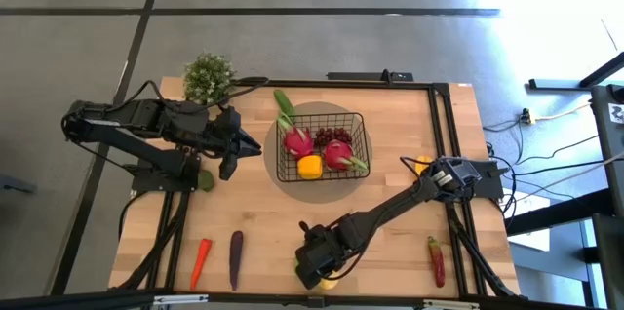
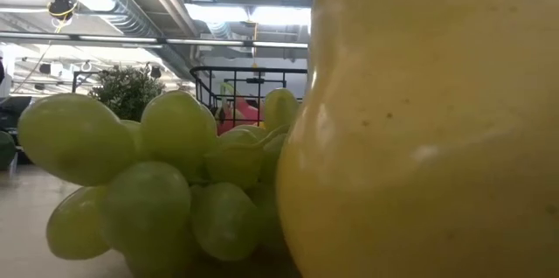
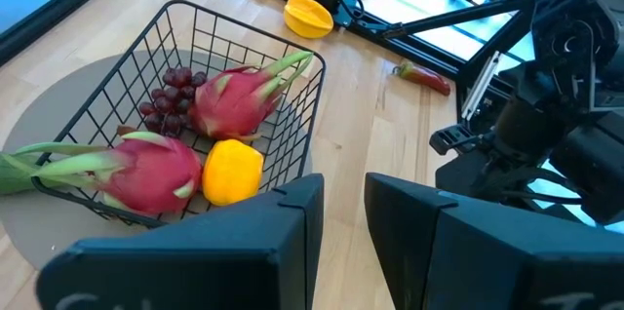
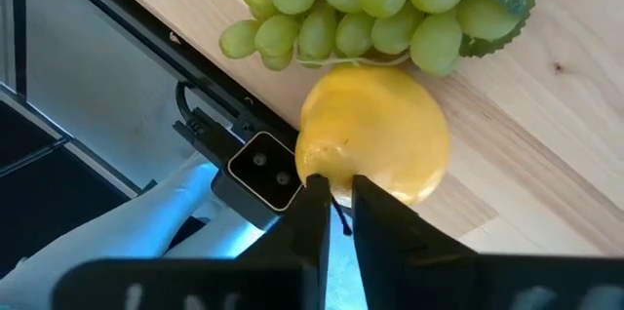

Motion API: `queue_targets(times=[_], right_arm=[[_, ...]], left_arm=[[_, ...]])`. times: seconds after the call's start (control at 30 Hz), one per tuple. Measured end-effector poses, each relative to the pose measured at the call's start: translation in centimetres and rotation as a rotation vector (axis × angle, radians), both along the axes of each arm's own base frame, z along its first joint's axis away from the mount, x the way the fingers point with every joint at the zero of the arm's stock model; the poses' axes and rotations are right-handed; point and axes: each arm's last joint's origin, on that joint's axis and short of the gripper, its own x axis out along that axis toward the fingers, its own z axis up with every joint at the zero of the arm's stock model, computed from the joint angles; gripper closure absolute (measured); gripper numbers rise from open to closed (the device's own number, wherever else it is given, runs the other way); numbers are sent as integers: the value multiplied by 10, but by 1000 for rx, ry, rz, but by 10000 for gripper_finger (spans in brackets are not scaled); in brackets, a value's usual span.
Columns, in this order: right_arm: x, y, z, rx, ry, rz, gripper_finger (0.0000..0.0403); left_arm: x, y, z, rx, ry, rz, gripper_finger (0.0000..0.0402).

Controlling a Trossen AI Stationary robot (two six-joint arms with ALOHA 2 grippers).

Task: Build produce basket
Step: Put the yellow pear into the black wire basket

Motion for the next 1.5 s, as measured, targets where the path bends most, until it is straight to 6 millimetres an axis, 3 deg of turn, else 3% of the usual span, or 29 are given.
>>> queue_targets(times=[0.17,0.5,0.77,1.27,1.5], right_arm=[[2,-3,0,-6,-21,31,399],[5,-10,0,-23,-27,60,402],[-1,-13,3,-27,4,203,403],[-18,-29,65,-214,62,212,403],[-28,-47,88,-330,62,171,403]], left_arm=[[0,0,0,0,0,0,333],[0,0,0,0,0,0,333],[0,0,0,0,0,0,333],[0,0,0,0,0,0,333],[0,0,0,0,0,0,333]])
